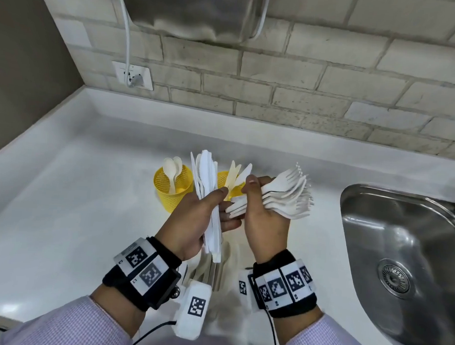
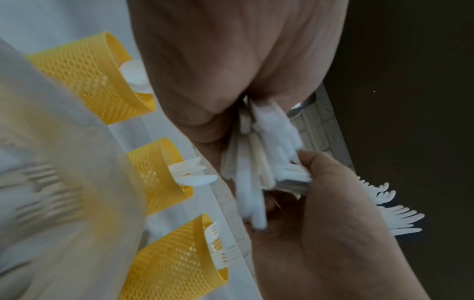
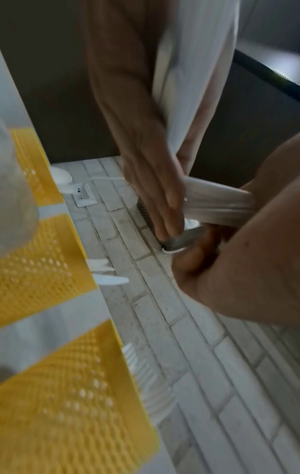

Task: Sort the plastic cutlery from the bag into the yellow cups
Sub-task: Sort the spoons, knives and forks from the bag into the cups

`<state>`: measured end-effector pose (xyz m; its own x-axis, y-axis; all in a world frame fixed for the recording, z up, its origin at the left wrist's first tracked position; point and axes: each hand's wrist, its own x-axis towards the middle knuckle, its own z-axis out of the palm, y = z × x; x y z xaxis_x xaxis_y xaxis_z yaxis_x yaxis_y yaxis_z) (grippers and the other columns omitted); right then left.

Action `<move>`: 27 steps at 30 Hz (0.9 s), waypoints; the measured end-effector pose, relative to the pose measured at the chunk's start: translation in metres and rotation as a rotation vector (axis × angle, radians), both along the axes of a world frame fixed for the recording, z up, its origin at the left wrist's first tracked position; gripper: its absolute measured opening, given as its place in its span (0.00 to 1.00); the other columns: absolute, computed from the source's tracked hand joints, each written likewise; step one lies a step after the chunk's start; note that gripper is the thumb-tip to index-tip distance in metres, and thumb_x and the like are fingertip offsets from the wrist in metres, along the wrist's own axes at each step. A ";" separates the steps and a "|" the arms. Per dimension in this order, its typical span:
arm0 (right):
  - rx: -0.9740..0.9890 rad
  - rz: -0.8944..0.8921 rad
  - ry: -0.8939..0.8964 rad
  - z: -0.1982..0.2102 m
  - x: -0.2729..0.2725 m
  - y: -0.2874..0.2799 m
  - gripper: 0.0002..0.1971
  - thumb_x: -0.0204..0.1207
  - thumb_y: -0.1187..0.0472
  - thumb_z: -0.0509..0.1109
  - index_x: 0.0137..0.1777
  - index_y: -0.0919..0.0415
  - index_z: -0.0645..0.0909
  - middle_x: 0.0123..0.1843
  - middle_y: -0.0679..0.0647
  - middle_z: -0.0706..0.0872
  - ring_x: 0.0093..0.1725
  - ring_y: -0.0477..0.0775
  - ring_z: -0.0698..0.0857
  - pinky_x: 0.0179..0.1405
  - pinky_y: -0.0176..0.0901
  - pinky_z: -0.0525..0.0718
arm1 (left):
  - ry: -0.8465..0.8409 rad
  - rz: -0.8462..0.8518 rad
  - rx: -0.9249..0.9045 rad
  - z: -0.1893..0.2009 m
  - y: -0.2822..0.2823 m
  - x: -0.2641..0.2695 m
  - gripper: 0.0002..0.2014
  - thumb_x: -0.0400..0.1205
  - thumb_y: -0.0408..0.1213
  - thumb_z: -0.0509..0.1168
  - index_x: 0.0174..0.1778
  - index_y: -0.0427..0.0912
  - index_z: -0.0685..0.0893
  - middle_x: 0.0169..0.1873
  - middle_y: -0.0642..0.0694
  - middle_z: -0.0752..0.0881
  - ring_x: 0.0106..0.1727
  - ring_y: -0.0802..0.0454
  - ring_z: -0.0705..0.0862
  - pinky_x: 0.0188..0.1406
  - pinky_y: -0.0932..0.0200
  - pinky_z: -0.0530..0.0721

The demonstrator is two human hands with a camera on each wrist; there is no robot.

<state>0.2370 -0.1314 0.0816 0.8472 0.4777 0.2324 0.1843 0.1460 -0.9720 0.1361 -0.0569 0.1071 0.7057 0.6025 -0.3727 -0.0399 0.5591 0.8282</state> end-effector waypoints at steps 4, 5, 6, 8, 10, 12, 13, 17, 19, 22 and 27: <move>-0.027 -0.081 0.050 -0.002 0.024 -0.005 0.12 0.81 0.55 0.70 0.36 0.55 0.80 0.35 0.46 0.86 0.40 0.52 0.87 0.48 0.54 0.81 | 0.067 -0.040 0.082 -0.001 0.001 0.000 0.09 0.90 0.37 0.64 0.57 0.34 0.83 0.43 0.37 0.94 0.47 0.31 0.94 0.46 0.43 0.94; -0.025 -0.123 0.067 -0.003 0.032 -0.006 0.12 0.80 0.53 0.71 0.35 0.52 0.79 0.35 0.47 0.86 0.40 0.55 0.86 0.48 0.56 0.80 | 0.081 -0.054 0.106 -0.001 0.000 0.000 0.09 0.91 0.38 0.63 0.58 0.35 0.83 0.46 0.36 0.94 0.47 0.32 0.94 0.44 0.44 0.94; -0.019 -0.163 0.096 -0.004 0.041 -0.007 0.12 0.78 0.49 0.72 0.34 0.50 0.79 0.35 0.50 0.86 0.39 0.60 0.86 0.48 0.59 0.79 | 0.089 -0.064 0.123 -0.001 0.000 0.000 0.08 0.91 0.38 0.63 0.57 0.37 0.83 0.48 0.34 0.94 0.45 0.33 0.93 0.42 0.45 0.94; -0.040 -0.226 0.103 -0.005 0.060 -0.009 0.14 0.76 0.44 0.72 0.33 0.48 0.78 0.35 0.56 0.87 0.40 0.67 0.87 0.52 0.65 0.82 | 0.097 -0.080 0.158 -0.003 0.000 0.000 0.07 0.91 0.39 0.63 0.55 0.39 0.82 0.48 0.32 0.93 0.41 0.35 0.92 0.39 0.47 0.93; -0.089 -0.274 0.020 -0.007 0.077 -0.014 0.14 0.78 0.45 0.73 0.33 0.46 0.79 0.35 0.50 0.89 0.44 0.63 0.90 0.59 0.61 0.86 | 0.106 -0.093 0.192 -0.003 -0.001 0.000 0.07 0.91 0.39 0.62 0.53 0.40 0.81 0.47 0.30 0.93 0.38 0.37 0.91 0.36 0.49 0.92; -0.136 -0.310 -0.071 -0.007 0.088 -0.020 0.15 0.80 0.51 0.74 0.33 0.53 0.79 0.31 0.42 0.87 0.39 0.47 0.89 0.51 0.40 0.83 | 0.107 -0.100 0.206 -0.004 -0.003 0.002 0.07 0.91 0.39 0.62 0.51 0.39 0.81 0.46 0.29 0.92 0.36 0.38 0.91 0.34 0.51 0.91; -0.179 -0.327 -0.131 -0.008 0.092 -0.022 0.16 0.80 0.53 0.75 0.32 0.58 0.79 0.29 0.42 0.86 0.36 0.44 0.87 0.47 0.34 0.80 | 0.105 -0.101 0.208 -0.004 -0.003 0.002 0.07 0.91 0.38 0.62 0.51 0.39 0.81 0.45 0.29 0.92 0.36 0.38 0.90 0.33 0.51 0.91; -0.358 -0.346 -0.220 -0.025 0.101 -0.026 0.19 0.78 0.49 0.75 0.33 0.61 0.81 0.31 0.49 0.88 0.33 0.50 0.87 0.35 0.25 0.77 | 0.109 -0.092 0.218 -0.006 -0.001 0.005 0.07 0.91 0.38 0.63 0.51 0.39 0.82 0.41 0.31 0.92 0.34 0.39 0.90 0.33 0.50 0.91; -0.422 -0.343 -0.283 -0.036 0.102 -0.024 0.19 0.77 0.47 0.75 0.33 0.61 0.80 0.31 0.50 0.87 0.33 0.51 0.86 0.31 0.22 0.71 | 0.117 -0.088 0.229 -0.007 -0.002 0.006 0.08 0.91 0.38 0.63 0.52 0.38 0.82 0.40 0.32 0.91 0.33 0.39 0.89 0.33 0.50 0.91; -0.483 -0.335 -0.377 -0.046 0.098 -0.020 0.17 0.76 0.46 0.75 0.35 0.58 0.80 0.31 0.47 0.83 0.33 0.53 0.84 0.32 0.31 0.67 | 0.134 -0.094 0.243 -0.008 -0.002 0.008 0.09 0.91 0.38 0.63 0.55 0.35 0.83 0.38 0.33 0.91 0.32 0.40 0.89 0.32 0.50 0.90; -0.633 -0.313 -0.488 -0.050 0.086 -0.018 0.15 0.74 0.49 0.79 0.38 0.61 0.83 0.29 0.46 0.76 0.40 0.66 0.86 0.36 0.44 0.76 | 0.141 -0.089 0.255 -0.008 -0.001 0.010 0.09 0.90 0.38 0.64 0.52 0.34 0.82 0.36 0.34 0.91 0.31 0.40 0.89 0.32 0.50 0.90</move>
